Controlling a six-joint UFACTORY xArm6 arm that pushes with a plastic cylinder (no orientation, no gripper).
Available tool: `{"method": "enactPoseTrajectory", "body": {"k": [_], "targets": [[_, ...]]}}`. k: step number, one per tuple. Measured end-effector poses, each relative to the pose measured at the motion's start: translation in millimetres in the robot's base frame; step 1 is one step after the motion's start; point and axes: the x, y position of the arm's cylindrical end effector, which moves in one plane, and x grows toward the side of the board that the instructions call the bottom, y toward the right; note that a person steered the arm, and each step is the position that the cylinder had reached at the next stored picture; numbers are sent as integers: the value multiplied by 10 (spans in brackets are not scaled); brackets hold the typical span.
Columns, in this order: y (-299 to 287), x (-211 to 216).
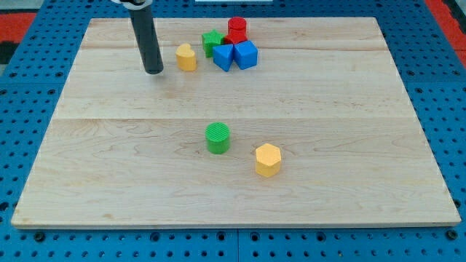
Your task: Move the green circle towards top right
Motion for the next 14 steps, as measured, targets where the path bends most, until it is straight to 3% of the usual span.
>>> {"method": "enactPoseTrajectory", "body": {"k": [2, 3, 4, 5, 6, 7, 11, 14], "targets": [[611, -189], [427, -48], [456, 634], [456, 1651], [611, 2178], [1010, 2106], [1180, 1250], [1757, 767]]}}
